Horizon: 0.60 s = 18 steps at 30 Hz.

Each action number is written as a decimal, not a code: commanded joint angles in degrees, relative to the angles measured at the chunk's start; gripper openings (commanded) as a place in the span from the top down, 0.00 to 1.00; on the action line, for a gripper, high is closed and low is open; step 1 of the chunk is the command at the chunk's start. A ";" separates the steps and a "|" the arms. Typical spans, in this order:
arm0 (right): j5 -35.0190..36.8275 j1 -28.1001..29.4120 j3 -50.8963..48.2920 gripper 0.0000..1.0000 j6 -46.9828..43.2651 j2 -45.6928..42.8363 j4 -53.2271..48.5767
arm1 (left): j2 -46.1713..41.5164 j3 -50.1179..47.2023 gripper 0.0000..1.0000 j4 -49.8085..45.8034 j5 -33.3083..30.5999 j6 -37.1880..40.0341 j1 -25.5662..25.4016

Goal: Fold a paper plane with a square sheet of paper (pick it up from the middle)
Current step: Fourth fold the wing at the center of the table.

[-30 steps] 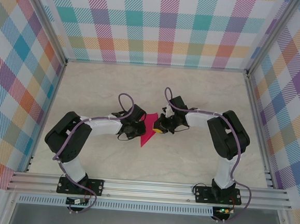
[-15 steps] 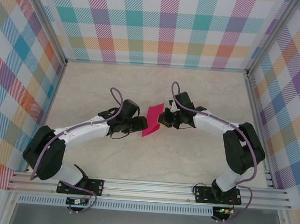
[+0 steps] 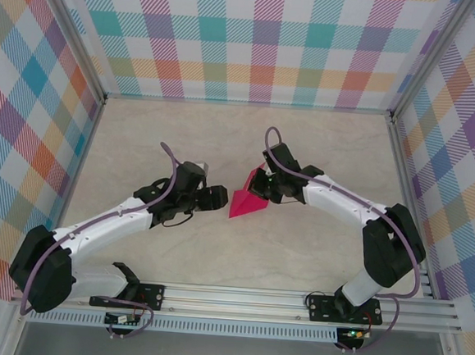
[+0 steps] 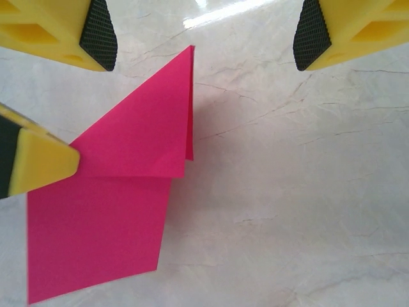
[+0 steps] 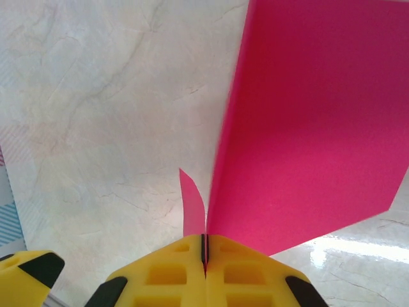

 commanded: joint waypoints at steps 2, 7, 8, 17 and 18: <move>5.43 1.51 4.67 0.98 1.90 0.93 -4.37 | -1.21 -3.16 0.25 7.41 1.91 4.78 -0.37; 4.85 1.93 3.35 1.00 7.18 2.87 -2.88 | -0.41 -7.36 0.27 14.35 1.95 7.94 -0.81; 3.88 1.93 2.75 1.00 8.47 3.58 -1.89 | 0.24 -7.72 0.29 15.14 1.61 8.86 -0.97; -1.83 1.89 2.35 1.00 16.23 8.82 1.14 | 5.55 -13.44 0.36 30.56 0.32 22.06 -5.29; -2.29 1.92 2.48 1.00 16.91 9.21 1.18 | 6.13 -13.84 0.38 32.01 0.19 23.15 -5.48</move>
